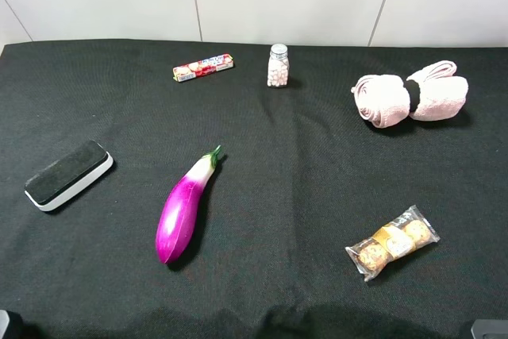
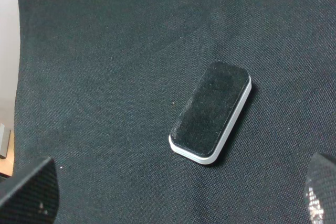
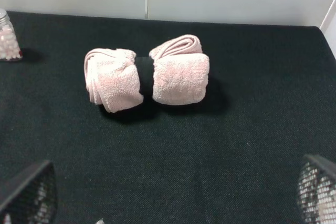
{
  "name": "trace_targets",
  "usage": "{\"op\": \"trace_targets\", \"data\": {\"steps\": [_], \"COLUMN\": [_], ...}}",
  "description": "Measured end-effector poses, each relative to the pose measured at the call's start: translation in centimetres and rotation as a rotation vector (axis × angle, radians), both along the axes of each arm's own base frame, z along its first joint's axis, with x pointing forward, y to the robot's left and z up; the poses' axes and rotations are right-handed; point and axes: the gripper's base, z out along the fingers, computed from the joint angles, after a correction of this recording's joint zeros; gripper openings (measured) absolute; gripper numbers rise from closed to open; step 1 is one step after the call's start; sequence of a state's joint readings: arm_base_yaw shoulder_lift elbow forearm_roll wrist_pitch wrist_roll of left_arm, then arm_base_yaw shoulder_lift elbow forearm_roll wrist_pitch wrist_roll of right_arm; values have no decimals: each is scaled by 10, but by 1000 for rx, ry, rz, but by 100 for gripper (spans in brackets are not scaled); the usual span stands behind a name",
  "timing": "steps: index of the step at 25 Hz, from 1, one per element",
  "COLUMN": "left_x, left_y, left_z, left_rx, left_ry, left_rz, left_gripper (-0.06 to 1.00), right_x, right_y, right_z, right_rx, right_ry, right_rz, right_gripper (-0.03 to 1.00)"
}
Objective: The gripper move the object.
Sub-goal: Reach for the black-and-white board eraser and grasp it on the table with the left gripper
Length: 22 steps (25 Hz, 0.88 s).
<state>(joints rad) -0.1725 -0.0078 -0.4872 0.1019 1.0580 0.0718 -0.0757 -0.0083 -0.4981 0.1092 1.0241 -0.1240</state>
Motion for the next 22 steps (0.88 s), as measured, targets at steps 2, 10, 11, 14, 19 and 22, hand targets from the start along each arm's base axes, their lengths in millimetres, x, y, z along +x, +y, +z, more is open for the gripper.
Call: {"op": "trace_targets", "data": {"steps": [2, 10, 11, 14, 19, 22], "left_x": [0, 0, 0, 0, 0, 0], "left_y": [0, 0, 0, 0, 0, 0], "left_z": [0, 0, 0, 0, 0, 0], "left_rx": [0, 0, 0, 1, 1, 1], "left_ry": [0, 0, 0, 0, 0, 0], "left_rz": [0, 0, 0, -1, -1, -1], "left_gripper": [99, 99, 99, 99, 99, 99], "right_x": [0, 0, 0, 0, 0, 0], "right_y": [0, 0, 0, 0, 0, 0], "right_z": [0, 0, 0, 0, 0, 0], "right_rx": [0, 0, 0, 0, 0, 0], "right_ry": [0, 0, 0, 0, 0, 0], "right_rz": [0, 0, 0, 0, 0, 0], "right_gripper": [69, 69, 69, 69, 69, 69]}}
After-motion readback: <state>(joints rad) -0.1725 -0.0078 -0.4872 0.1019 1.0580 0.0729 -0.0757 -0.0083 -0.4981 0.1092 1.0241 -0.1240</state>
